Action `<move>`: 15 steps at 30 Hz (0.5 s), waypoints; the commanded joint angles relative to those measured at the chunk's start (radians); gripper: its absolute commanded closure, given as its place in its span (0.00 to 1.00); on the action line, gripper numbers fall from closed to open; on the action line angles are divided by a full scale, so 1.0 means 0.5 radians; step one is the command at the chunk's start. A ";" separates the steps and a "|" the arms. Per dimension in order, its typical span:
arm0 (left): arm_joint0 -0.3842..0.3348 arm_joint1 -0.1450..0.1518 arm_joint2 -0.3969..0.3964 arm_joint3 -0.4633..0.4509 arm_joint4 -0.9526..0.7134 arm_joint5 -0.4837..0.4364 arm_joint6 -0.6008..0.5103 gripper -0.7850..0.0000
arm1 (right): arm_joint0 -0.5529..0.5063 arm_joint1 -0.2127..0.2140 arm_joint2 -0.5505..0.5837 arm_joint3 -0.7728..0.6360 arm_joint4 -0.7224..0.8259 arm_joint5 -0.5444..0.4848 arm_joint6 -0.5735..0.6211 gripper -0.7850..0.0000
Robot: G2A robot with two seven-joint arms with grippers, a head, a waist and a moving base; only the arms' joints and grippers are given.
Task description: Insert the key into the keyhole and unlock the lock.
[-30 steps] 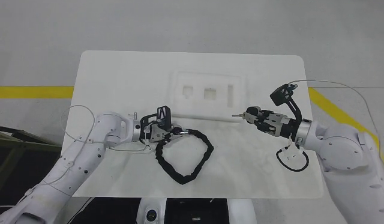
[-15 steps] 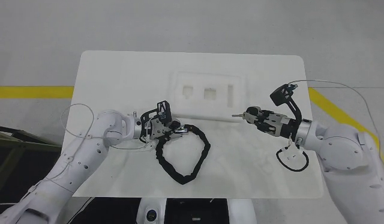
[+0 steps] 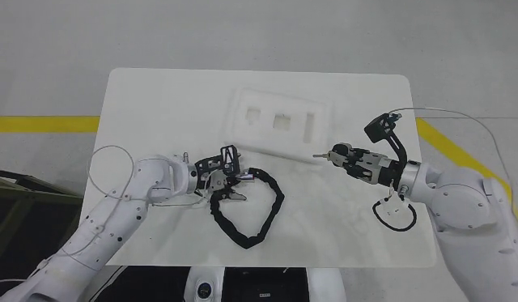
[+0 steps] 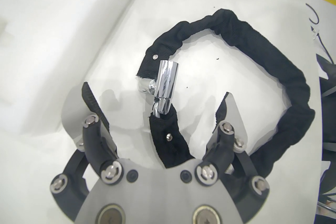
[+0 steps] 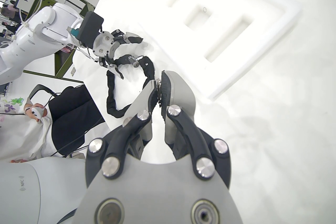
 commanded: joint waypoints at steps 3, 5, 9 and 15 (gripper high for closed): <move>0.032 0.000 0.007 -0.065 0.114 0.032 0.007 0.00 | 0.000 0.000 0.000 0.000 0.000 0.000 0.000 1.00; 0.039 -0.002 0.019 -0.098 0.175 0.041 0.020 0.00 | 0.000 0.000 0.000 0.000 0.000 0.000 0.000 1.00; 0.042 -0.010 0.038 -0.131 0.297 0.101 0.017 0.05 | 0.000 0.000 0.000 0.000 0.000 0.000 0.000 1.00; 0.022 -0.028 0.059 -0.114 0.341 0.146 0.019 0.18 | 0.000 0.000 0.000 0.000 0.000 0.000 0.000 1.00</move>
